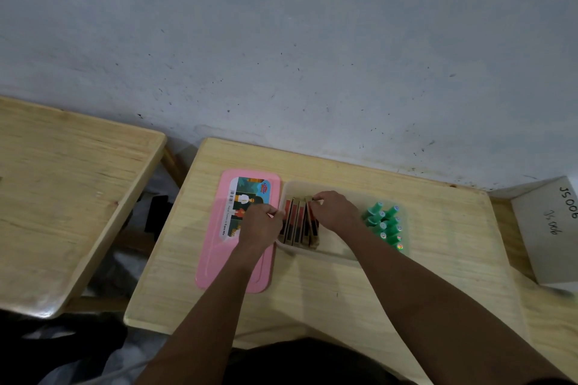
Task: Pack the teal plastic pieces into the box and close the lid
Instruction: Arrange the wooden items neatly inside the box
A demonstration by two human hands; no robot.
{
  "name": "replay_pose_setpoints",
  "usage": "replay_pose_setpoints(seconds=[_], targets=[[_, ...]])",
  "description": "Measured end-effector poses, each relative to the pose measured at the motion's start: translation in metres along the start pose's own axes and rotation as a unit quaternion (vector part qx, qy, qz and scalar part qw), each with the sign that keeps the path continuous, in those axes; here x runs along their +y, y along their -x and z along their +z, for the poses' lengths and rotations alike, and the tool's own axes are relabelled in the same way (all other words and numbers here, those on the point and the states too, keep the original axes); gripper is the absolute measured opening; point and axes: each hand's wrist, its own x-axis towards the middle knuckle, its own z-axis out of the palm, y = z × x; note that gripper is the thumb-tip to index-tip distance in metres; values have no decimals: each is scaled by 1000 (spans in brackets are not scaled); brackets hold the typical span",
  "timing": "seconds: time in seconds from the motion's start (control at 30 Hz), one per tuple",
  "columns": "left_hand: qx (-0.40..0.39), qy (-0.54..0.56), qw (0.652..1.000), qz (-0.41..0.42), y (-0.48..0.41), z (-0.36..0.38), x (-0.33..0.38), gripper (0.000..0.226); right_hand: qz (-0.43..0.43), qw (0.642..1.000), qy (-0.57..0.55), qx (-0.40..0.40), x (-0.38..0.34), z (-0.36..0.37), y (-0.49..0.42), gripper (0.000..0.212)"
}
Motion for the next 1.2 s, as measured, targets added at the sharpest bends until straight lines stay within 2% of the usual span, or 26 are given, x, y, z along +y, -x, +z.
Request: replay_pose_setpoints(seconds=[0.23, 0.37, 0.5, 0.6, 0.73, 1.03, 1.1, 1.2], targets=[[6, 5, 1000, 2, 1, 1, 0, 24, 61, 997, -9, 48, -4, 11, 4, 35], [10, 6, 1000, 3, 1, 2, 0, 24, 85, 994, -64, 8, -1, 19, 6, 31], [15, 7, 1000, 6, 1, 2, -1, 24, 71, 989, -131, -4, 4, 12, 2, 22], [16, 9, 1000, 5, 1, 2, -1, 23, 47, 982, -179, -39, 3, 4, -1, 36], [13, 9, 1000, 6, -1, 2, -4, 23, 28, 986, -147, -75, 3, 5, -5, 42], [5, 11, 1000, 0, -2, 3, -4, 23, 8, 990, -114, -79, 10, 9, -4, 34], [3, 9, 1000, 0, -3, 4, -6, 24, 3, 992, -110, -59, 13, 9, -5, 32], [2, 8, 1000, 1, -3, 3, -6, 24, -27, 995, -78, -51, 16, 9, -3, 39]])
